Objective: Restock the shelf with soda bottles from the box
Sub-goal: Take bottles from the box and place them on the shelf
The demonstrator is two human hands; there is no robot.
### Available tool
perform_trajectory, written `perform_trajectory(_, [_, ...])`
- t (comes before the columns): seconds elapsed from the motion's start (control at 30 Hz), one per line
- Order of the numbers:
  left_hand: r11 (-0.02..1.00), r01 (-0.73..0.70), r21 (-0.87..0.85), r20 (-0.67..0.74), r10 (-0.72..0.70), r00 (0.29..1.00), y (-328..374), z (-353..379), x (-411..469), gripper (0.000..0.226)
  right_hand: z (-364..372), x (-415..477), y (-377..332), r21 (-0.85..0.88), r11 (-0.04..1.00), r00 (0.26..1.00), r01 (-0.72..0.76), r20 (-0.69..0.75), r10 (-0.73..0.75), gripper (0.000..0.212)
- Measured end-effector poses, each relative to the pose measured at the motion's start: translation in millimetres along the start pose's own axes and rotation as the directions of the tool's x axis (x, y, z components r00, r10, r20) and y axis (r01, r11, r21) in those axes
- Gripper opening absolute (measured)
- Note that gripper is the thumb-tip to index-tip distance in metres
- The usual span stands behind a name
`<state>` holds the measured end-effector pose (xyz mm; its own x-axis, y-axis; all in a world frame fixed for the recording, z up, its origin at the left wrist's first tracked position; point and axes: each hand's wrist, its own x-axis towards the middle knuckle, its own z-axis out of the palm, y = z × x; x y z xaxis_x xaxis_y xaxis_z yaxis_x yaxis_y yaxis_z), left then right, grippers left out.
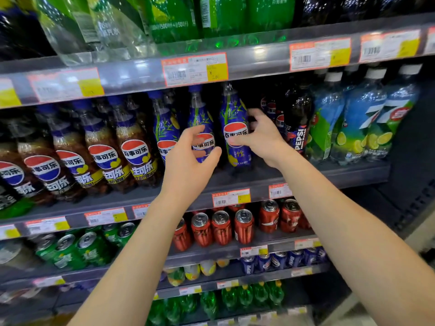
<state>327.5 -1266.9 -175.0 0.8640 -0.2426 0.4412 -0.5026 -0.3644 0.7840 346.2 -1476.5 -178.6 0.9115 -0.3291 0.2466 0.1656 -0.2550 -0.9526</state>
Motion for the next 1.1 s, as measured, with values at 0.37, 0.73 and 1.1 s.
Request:
perform_trajectory(0.37, [0.996,0.072,0.058,0.035,-0.075,0.997,-16,-10,-5,0.048,18,42,43,-0.049,0.998,0.996,0.05,-0.071,-0.054,0.084])
perform_trajectory(0.73, [0.993,0.094,0.069,0.076,-0.099,0.992,-21,-1,-11,0.044,25,76,42,-0.173,0.985,0.994,0.006,-0.102,-0.024,0.09])
perform_trajectory(1.1, [0.995,0.058,0.086,0.067,-0.064,0.996,-19,2,-17,0.045,31,92,47,-0.222,0.975,0.992,-0.026,-0.126,-0.003,0.092])
